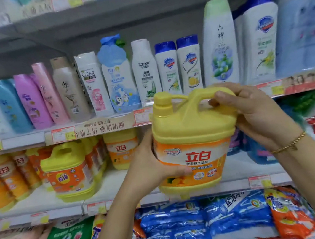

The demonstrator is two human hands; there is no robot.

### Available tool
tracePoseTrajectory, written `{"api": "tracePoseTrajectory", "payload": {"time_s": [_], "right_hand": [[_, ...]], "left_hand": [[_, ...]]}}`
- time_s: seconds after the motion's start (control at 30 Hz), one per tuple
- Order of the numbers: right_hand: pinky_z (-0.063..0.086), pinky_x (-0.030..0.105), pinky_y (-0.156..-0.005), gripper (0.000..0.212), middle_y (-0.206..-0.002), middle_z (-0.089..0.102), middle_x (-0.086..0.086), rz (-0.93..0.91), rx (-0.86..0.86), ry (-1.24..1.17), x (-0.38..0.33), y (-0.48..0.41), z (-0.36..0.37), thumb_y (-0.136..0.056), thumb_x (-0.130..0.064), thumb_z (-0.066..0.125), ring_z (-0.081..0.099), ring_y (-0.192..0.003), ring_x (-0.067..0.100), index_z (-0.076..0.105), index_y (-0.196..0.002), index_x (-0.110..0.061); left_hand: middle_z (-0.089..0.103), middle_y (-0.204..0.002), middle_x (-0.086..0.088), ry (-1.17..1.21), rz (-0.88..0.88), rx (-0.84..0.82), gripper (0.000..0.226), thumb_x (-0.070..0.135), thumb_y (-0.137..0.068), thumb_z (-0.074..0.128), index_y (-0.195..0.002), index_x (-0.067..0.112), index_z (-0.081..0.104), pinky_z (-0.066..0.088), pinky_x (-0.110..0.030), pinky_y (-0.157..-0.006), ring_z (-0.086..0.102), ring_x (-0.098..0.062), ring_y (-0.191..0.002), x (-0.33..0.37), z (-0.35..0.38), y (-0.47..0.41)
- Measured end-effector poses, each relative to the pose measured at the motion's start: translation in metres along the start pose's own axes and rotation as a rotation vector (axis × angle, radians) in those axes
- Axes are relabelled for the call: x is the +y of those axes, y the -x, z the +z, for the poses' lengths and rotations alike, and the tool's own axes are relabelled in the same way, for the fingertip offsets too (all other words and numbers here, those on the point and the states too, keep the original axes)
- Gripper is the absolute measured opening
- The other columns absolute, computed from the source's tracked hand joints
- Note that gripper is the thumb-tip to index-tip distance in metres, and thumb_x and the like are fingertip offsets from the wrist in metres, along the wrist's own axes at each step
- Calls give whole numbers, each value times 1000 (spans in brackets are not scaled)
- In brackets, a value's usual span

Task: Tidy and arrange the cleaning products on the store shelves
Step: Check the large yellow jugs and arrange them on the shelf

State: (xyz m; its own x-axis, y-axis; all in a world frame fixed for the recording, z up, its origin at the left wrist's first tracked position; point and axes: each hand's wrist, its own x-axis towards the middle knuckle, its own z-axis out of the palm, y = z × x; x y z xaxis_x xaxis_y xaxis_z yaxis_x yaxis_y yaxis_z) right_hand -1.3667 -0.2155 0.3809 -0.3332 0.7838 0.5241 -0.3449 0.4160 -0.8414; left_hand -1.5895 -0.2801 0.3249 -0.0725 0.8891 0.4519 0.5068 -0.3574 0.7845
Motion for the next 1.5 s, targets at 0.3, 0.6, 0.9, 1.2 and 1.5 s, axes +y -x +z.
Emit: {"api": "tracePoseTrajectory", "payload": {"time_s": [0.3, 0.6, 0.9, 1.2, 1.5], "right_hand": [[52, 21, -85, 84, -123, 61, -14, 20, 2, 118, 63, 48, -50, -65, -37, 81, 58, -115, 7, 40, -137, -31], [54, 24, -83, 100, -123, 64, -1, 56, 114, -45, 104, 56, -43, -49, -54, 87, 62, -112, 18, 44, -135, -28], [55, 31, -83, 86, -124, 64, -1, 101, 135, -145, 109, 55, -31, -57, -63, 79, 61, -114, 21, 50, -132, -31], [24, 10, -109, 121, -157, 1, 0, -324, 104, 688, 125, 69, -1, -56, -44, 88, 9, -145, 5, 5, -145, -52], [31, 50, -112, 59, -154, 16, -8, -906, 340, 923, 110, 61, -22, -86, -42, 67, 30, -135, 43, 33, -132, -30]], "left_hand": [[62, -96, 38, 104, 86, 183, 86, 32, -33, 97, -106, 44, 53, 47, -4, -65, 61, 14, -88, 20, 60, -16], [73, -97, 16, 337, 62, 189, 90, 44, -24, 95, -106, 31, 59, 56, -19, -66, 70, -3, -88, 19, 59, -28], [73, -106, -3, 556, -96, -42, 103, 39, -22, 97, -113, 17, 57, 57, -28, -64, 71, -20, -95, 1, 28, -26], [75, -95, 0, 745, -129, 156, 63, 14, -52, 78, -113, 16, 60, 56, -28, -54, 73, -15, -76, 9, 18, -27], [70, -114, -10, 824, -127, -51, 83, 52, -44, 91, -117, 21, 67, 60, -36, -67, 69, -21, -96, 26, 27, -11]]}}
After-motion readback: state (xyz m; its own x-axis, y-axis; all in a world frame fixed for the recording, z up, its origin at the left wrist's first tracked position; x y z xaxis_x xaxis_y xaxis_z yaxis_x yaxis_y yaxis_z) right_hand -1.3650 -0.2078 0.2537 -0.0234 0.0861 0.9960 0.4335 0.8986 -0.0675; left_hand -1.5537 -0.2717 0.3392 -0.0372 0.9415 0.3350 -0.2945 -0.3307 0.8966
